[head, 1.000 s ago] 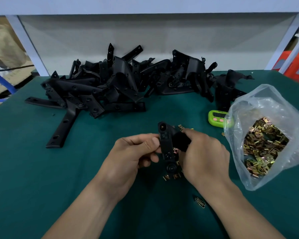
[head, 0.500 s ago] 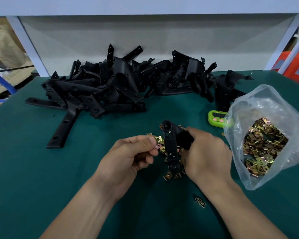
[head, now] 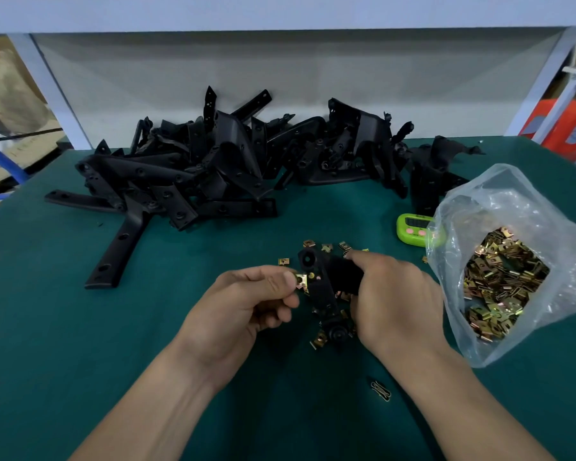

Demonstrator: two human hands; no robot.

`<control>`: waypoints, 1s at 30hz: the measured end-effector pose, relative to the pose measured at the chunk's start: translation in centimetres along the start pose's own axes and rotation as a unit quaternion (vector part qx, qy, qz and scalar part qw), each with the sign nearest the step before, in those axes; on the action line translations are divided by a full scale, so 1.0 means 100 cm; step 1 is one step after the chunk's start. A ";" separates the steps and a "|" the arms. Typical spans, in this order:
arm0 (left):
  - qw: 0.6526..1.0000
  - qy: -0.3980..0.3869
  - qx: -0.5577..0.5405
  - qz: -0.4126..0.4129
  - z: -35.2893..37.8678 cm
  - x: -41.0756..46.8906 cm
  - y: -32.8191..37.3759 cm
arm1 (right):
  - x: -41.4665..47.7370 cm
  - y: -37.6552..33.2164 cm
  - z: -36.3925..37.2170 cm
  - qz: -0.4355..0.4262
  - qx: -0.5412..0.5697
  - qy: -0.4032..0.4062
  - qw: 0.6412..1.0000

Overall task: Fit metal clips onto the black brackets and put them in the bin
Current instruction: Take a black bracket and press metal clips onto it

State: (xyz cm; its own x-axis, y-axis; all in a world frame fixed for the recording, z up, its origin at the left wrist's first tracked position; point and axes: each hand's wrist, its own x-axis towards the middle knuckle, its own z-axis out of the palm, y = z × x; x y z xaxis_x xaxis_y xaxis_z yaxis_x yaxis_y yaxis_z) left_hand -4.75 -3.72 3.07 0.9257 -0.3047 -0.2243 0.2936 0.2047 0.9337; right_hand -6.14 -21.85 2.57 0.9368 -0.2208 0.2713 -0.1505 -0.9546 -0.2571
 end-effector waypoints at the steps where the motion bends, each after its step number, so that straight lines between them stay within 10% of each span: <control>1: 1.000 0.002 -0.001 0.000 0.000 0.000 -0.001 | 0.000 0.000 -0.001 -0.003 -0.003 -0.002 1.000; 30: 0.970 0.188 0.094 0.123 0.027 -0.012 -0.005 | -0.005 -0.013 -0.004 -0.017 -0.070 0.001 0.997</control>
State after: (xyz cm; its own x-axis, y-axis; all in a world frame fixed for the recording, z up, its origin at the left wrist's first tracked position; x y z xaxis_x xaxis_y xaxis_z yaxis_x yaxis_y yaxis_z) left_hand -6.66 -5.98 3.65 0.9942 0.0998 -0.0412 0.0369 0.0450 0.9983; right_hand -6.52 -20.62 3.13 0.9419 -0.1874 0.2788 -0.1607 -0.9801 -0.1162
